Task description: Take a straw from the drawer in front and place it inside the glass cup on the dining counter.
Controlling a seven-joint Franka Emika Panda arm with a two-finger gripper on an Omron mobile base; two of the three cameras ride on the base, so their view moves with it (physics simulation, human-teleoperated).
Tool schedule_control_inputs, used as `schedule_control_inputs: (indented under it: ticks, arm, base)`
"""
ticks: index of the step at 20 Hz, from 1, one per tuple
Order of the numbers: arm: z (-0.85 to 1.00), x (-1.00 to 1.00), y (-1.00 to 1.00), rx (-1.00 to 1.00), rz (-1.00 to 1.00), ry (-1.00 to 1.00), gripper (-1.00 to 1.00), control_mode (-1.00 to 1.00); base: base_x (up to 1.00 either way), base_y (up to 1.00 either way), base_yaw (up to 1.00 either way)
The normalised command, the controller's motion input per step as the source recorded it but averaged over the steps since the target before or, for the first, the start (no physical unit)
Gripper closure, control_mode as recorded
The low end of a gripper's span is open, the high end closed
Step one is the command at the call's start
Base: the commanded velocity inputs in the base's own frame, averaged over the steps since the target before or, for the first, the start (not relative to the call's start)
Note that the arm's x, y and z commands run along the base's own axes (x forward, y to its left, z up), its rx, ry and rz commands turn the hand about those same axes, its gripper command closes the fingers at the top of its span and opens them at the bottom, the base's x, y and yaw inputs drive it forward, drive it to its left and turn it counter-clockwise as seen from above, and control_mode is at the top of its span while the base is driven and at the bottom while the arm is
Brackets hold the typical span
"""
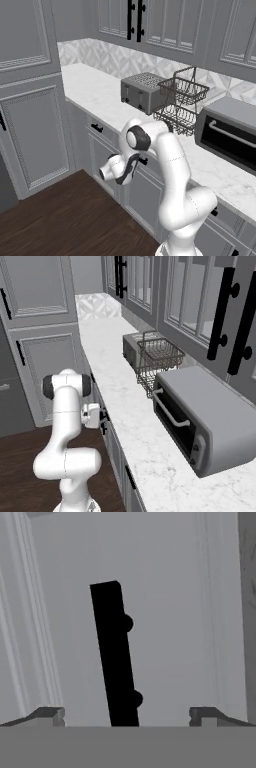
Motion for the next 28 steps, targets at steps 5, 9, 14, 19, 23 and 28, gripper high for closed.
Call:
schedule_control_inputs:
  ticks: [5, 9, 14, 19, 23, 28]
  arm:
    - [-0.41, 0.38, -0.06, 0.00, 0.02, 0.00, -1.00, -1.00]
    - [-0.32, 0.41, -0.05, 0.00, 0.02, 0.00, -1.00, -1.00]
    - [-0.06, 0.18, -0.15, 0.00, 0.01, -0.04, -1.00, -1.00]
    - [0.24, 0.00, -0.35, 0.05, 0.00, -0.13, -1.00, -1.00]
    - [0.32, 0.00, -0.39, 0.11, 0.00, -0.07, -1.00, -1.00]
    - [0.05, 0.00, -0.12, 0.09, 0.03, -0.02, 1.00, -1.00]
  base:
    - [0.00, 0.00, 0.00]
    - [0.00, 0.00, 0.00]
    - [0.00, 0.00, 0.00]
    - [0.00, 0.00, 0.00]
    - [0.00, 0.00, 0.00]
    - [0.00, 0.00, 0.00]
